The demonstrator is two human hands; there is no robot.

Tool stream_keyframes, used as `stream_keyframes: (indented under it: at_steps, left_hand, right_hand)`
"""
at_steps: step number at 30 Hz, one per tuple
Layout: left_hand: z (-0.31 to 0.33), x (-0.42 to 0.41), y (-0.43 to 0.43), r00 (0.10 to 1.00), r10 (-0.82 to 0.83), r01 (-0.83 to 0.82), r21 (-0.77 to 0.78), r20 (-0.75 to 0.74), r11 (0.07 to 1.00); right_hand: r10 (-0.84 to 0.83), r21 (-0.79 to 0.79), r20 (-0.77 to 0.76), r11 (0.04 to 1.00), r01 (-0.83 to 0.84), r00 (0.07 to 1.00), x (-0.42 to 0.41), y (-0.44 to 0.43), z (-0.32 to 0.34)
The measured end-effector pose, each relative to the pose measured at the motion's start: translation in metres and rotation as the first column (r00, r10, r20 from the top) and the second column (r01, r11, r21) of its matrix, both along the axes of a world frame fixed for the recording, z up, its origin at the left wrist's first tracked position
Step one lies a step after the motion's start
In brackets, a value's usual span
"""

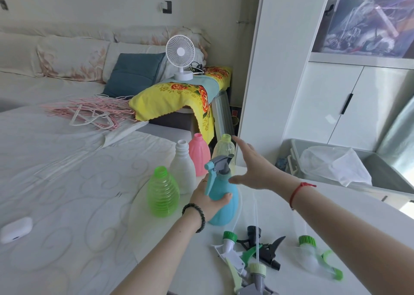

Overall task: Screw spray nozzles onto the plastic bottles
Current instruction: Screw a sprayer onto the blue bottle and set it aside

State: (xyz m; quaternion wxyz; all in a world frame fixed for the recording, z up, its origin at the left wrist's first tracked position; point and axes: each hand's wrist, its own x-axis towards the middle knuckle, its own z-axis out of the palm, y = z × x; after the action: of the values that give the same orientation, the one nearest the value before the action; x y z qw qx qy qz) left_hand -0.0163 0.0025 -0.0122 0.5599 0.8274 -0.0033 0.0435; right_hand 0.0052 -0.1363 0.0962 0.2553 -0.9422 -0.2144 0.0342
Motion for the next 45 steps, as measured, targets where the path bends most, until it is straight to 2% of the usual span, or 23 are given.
stream_keyframes:
  at_steps: [3, 6, 10, 12, 15, 20, 25, 30, 33, 35, 37, 41, 45]
  left_hand:
    - [0.000, 0.000, 0.001, 1.000, -0.001, 0.001, 0.019, -0.011, 1.000]
    - [0.002, -0.002, 0.001, 0.998, -0.045, 0.044, 0.033, 0.035, 0.998]
    - [0.002, -0.002, -0.001, 0.997, -0.045, 0.043, 0.023, 0.056, 0.999]
    - [0.002, -0.003, -0.001, 0.998, -0.045, 0.044, 0.027, 0.054, 0.999]
    - [0.002, -0.002, -0.001, 0.997, -0.049, 0.047, 0.034, 0.056, 0.998]
    - [0.002, -0.002, 0.000, 0.997, -0.047, 0.046, 0.013, 0.066, 0.999]
    - [0.002, -0.003, -0.001, 0.997, -0.046, 0.046, -0.001, 0.054, 0.999]
    - [0.004, -0.003, -0.004, 0.999, -0.034, 0.035, -0.023, 0.032, 0.999]
    - [0.005, -0.004, -0.003, 0.999, -0.039, 0.041, -0.062, 0.032, 0.997]
    - [0.006, -0.004, -0.003, 0.998, -0.043, 0.046, -0.071, 0.045, 0.996]
    - [0.007, -0.005, -0.003, 0.997, -0.049, 0.054, -0.086, 0.058, 0.995]
    - [0.008, -0.004, -0.005, 0.998, -0.040, 0.044, -0.114, 0.042, 0.993]
    - [0.005, -0.002, -0.006, 0.997, -0.035, 0.042, -0.107, 0.071, 0.993]
  right_hand:
    - [0.146, -0.098, 0.144, 0.986, -0.132, 0.979, 0.002, 0.011, 0.011]
    - [0.100, -0.183, 0.186, 0.981, -0.066, 0.977, 0.007, 0.017, 0.015]
    - [-0.030, -0.075, 0.078, 0.997, 0.036, 0.996, 0.008, 0.016, 0.011]
    - [0.009, -0.101, 0.005, 0.995, -0.008, 1.000, 0.005, 0.015, 0.009]
    - [0.073, -0.140, 0.011, 0.988, -0.071, 0.997, 0.005, 0.015, 0.009]
    - [-0.034, 0.032, 0.072, 0.999, 0.032, 0.997, 0.008, 0.022, -0.002]
    - [-0.198, 0.235, 0.160, 0.959, 0.158, 0.967, -0.004, 0.021, -0.034]
    - [-0.145, 0.541, 0.014, 0.833, 0.115, 0.989, -0.010, 0.019, -0.052]
    - [-0.248, 0.657, -0.018, 0.728, 0.198, 0.969, -0.011, 0.026, -0.063]
    - [-0.333, 0.712, -0.050, 0.649, 0.267, 0.942, -0.013, 0.032, -0.070]
    - [-0.330, 0.747, -0.072, 0.607, 0.270, 0.941, -0.014, 0.035, -0.074]
    - [-0.165, 0.744, -0.079, 0.647, 0.168, 0.983, -0.015, 0.033, -0.078]
    - [-0.257, 0.716, -0.075, 0.659, 0.231, 0.964, -0.014, 0.032, -0.078]
